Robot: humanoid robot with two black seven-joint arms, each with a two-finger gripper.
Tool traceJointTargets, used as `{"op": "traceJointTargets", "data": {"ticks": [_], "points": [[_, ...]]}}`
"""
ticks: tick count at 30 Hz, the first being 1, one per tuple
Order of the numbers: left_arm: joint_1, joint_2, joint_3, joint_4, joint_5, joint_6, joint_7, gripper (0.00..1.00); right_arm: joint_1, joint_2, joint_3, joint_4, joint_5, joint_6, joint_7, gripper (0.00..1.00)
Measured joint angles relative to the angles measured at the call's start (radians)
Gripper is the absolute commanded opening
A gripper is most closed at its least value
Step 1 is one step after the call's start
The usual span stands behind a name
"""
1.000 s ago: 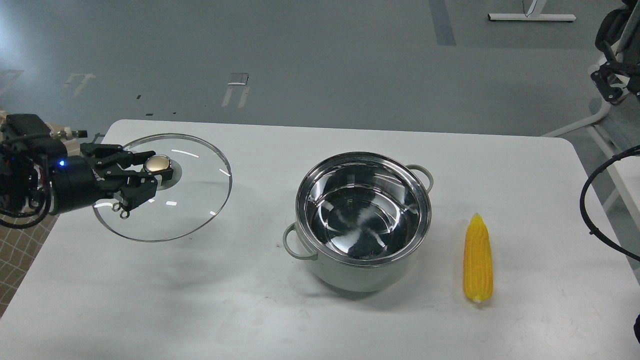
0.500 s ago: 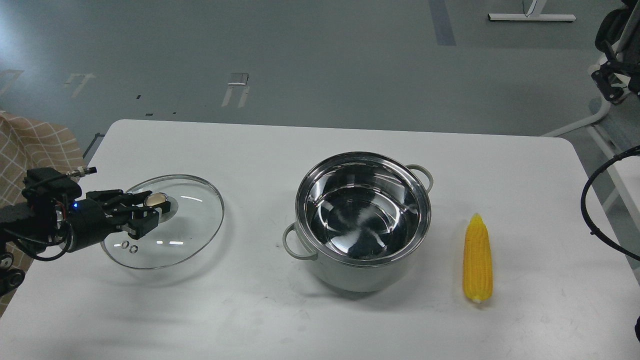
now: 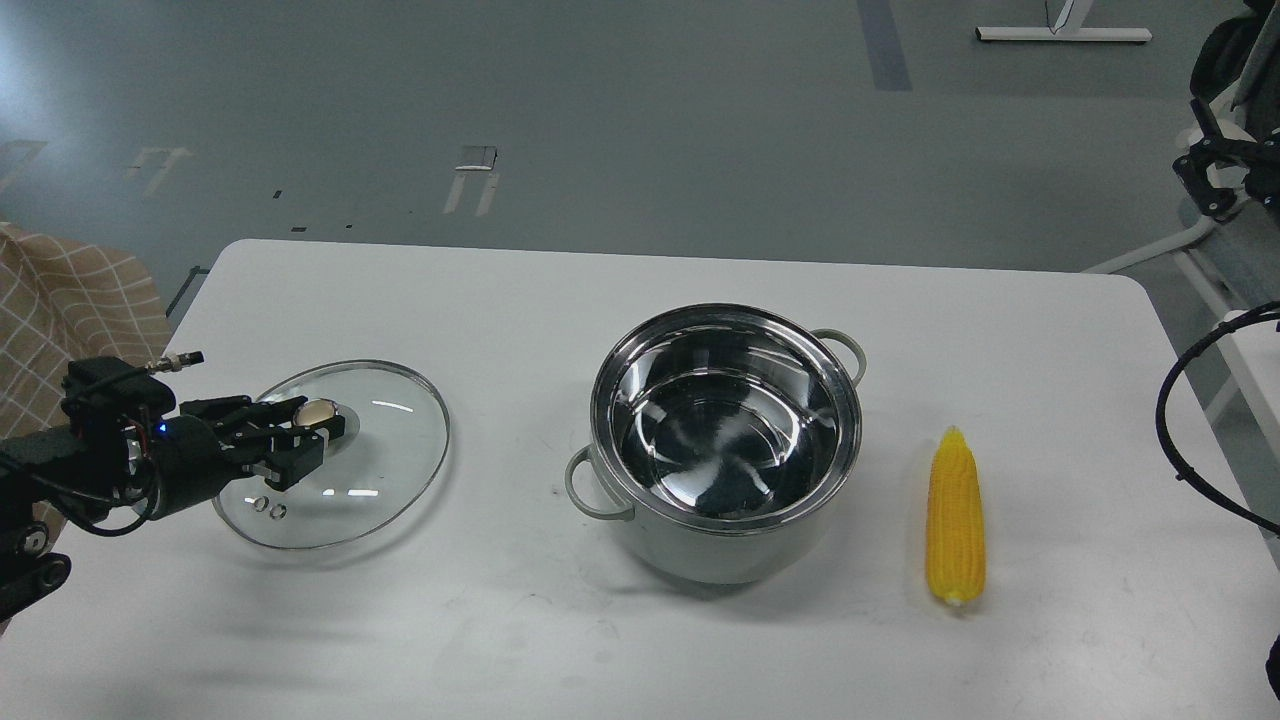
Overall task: Open pot and put corn in
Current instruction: 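Release the lid and withdraw the left arm upward, then reach the right gripper to the yellow corn cob and grasp it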
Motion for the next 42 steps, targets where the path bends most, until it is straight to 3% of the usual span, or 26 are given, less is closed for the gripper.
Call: {"op": "traceJointTargets", "data": {"ticks": [6,11,17,21,26,30,33,36,42], "points": [[-0.004,0.007,-0.022,-0.001,-0.019,0.001,-0.006,0.91,-0.047,0.0,-0.004,0.069,-0.001,0.0,0.0,1.0],[-0.038,0.036,-0.049,-0.005,-0.141,0.006,-0.011,0.92,-0.067,-0.025,-0.006,0.09,-0.012,0.0,-0.001,1.0],[-0.21,0.056,-0.137,-0.005,-0.433,-0.018,-0.06,0.93,-0.103,-0.163,-0.065,0.17,-0.102,0.0,-0.002,1.0],[-0.351,0.036,-0.176,-0.003,-0.742,-0.093,-0.071,0.93,-0.123,-0.256,-0.117,0.264,-0.269,0.0,0.0,1.0],[-0.425,-0.072,-0.27,0.043,-1.19,-0.189,-0.071,0.96,-0.194,-0.41,-0.212,0.406,-0.559,0.0,0.0,1.0],[-0.475,-0.211,-0.35,0.169,-1.422,-0.272,-0.071,0.97,-0.23,-0.542,-0.338,0.542,-0.733,0.0,0.0,1.0],[-0.492,-0.316,-0.398,0.27,-1.504,-0.298,-0.04,0.97,-0.239,-0.587,-0.432,0.618,-0.818,0.0,-0.002,1.0],[-0.495,-0.39,-0.449,0.32,-1.533,-0.313,-0.005,0.97,-0.246,-0.595,-0.514,0.696,-0.9,0.0,-0.022,1.0],[-0.498,-0.437,-0.478,0.328,-1.54,-0.337,0.002,0.97,-0.264,-0.552,-0.685,0.77,-0.989,0.0,-0.13,1.0]]}}
